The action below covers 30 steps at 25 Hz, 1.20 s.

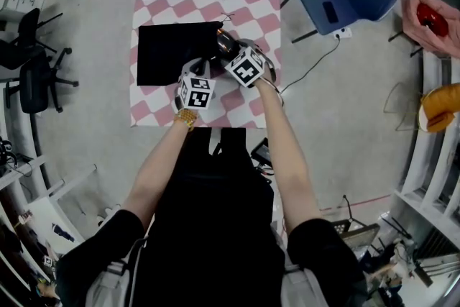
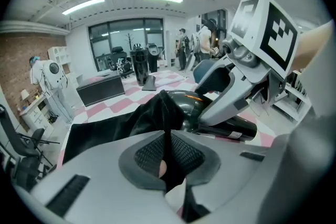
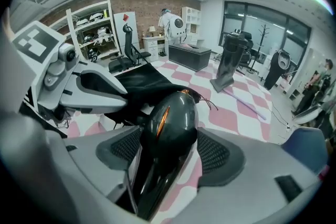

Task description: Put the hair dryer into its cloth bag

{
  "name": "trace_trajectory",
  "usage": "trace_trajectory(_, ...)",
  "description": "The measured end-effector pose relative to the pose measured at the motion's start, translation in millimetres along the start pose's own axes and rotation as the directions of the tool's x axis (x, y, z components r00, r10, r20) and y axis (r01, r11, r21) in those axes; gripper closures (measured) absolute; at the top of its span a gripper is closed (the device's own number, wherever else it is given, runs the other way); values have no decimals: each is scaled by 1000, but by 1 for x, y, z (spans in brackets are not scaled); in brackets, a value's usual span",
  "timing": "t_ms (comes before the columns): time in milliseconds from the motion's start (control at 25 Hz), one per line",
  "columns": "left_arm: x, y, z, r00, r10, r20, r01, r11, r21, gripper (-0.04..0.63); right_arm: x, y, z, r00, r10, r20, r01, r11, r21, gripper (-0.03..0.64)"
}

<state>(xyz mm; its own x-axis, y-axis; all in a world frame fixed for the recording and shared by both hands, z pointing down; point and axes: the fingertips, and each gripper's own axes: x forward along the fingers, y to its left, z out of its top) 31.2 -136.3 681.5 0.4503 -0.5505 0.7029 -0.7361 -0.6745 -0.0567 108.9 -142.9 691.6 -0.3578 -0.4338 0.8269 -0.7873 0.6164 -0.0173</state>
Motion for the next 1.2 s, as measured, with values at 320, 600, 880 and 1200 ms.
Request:
trace_trajectory(320,-19,14,-1,1000,4,21,-4,1000,-1,554,2,2,-26,992,32,-122,-25,998,58,285)
trace_trajectory(600,-32,38,-6,999,40,34,-39,999,-23,554,-5,12,-33,997,62,-47,-52,979,198,285)
trace_trajectory(880,-45,69,-5,994,82,68,-81,997,-19,554,-31,8,-74,991,-8,-131,49,951,306,285)
trace_trajectory(1200,-66,63,-8,994,-19,107,12,998,66,552,-64,27,-37,984,-150,-98,90,886,-455,285)
